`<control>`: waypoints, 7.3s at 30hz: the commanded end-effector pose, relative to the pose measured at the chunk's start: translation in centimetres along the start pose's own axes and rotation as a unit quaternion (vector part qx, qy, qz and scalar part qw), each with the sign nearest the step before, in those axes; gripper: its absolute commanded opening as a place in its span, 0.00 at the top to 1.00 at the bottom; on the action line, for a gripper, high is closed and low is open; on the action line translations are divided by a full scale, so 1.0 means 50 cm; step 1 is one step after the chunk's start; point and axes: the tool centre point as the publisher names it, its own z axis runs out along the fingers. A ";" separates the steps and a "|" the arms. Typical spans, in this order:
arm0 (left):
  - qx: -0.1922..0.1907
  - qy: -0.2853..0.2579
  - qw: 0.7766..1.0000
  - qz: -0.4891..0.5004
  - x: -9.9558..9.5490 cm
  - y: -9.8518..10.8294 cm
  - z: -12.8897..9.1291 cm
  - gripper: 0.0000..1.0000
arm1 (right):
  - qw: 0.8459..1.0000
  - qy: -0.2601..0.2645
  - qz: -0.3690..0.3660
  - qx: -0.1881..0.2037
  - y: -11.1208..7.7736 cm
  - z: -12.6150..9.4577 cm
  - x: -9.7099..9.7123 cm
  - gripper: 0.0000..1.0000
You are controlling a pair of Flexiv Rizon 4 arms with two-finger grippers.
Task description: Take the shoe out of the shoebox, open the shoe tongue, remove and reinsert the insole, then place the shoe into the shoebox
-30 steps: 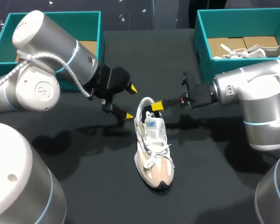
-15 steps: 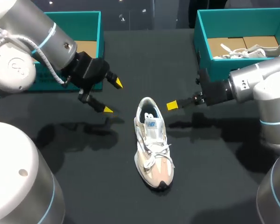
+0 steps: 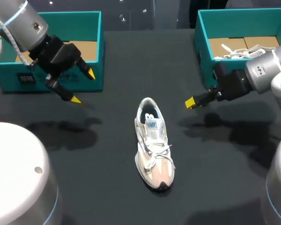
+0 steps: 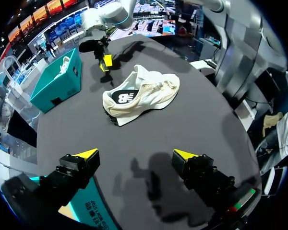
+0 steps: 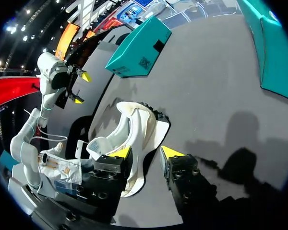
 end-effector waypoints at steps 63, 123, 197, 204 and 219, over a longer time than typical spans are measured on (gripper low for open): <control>0.001 0.033 0.999 0.009 0.022 0.019 -0.081 0.00 | 0.880 -0.458 0.119 0.022 0.054 0.167 0.194 1.00; 0.001 0.033 0.999 0.009 0.022 0.019 -0.081 0.00 | 0.803 -0.584 0.071 0.100 -0.006 0.230 0.012 1.00; 0.001 0.033 0.999 0.009 0.022 0.019 -0.081 0.00 | 0.807 -0.564 0.085 0.154 -0.031 0.278 -0.033 1.00; 0.001 0.033 0.999 0.009 0.022 0.019 -0.081 0.00 | 0.822 -0.544 0.096 0.140 -0.002 0.252 0.010 1.00; 0.001 0.033 0.999 0.009 0.022 0.019 -0.081 0.00 | 0.874 -0.439 0.119 0.168 0.011 0.209 0.065 1.00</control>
